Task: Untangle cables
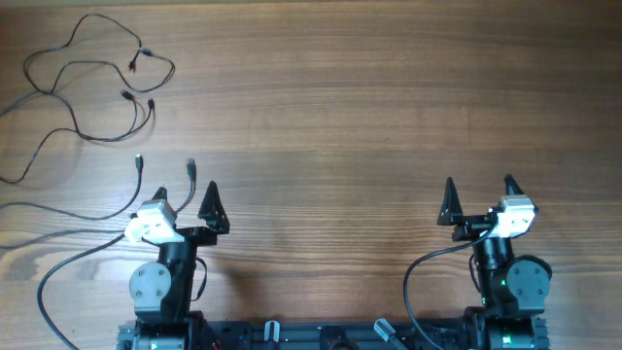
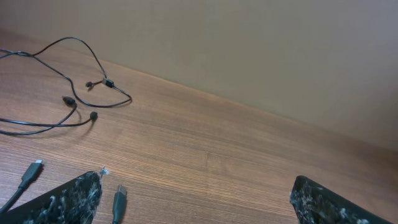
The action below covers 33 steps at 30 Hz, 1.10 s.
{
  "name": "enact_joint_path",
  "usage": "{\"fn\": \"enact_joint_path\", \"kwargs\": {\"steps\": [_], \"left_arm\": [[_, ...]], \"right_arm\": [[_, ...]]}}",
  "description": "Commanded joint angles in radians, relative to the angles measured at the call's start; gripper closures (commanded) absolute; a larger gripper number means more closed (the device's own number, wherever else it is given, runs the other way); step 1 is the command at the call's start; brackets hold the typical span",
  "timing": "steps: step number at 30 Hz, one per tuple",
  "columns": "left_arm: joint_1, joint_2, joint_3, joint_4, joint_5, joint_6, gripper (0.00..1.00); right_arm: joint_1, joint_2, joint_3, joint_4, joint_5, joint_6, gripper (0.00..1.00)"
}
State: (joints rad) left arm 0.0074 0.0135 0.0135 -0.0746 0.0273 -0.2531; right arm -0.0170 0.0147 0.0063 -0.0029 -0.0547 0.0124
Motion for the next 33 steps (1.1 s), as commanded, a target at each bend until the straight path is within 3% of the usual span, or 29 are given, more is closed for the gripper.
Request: {"fn": "enact_joint_path", "kwargs": {"steps": [1,33], "left_arm": [[-0.006,-0.007,-0.008,-0.001,0.002,-0.013,0.0],[-0.006,-0.007,-0.008,-0.001,0.002,-0.013,0.0]], "right_arm": [[-0.004,-0.01,-0.001,0.003,0.006,-0.013,0.0],[0.013,-0.011,-0.001,0.003,0.003,-0.01,0.0]]}}
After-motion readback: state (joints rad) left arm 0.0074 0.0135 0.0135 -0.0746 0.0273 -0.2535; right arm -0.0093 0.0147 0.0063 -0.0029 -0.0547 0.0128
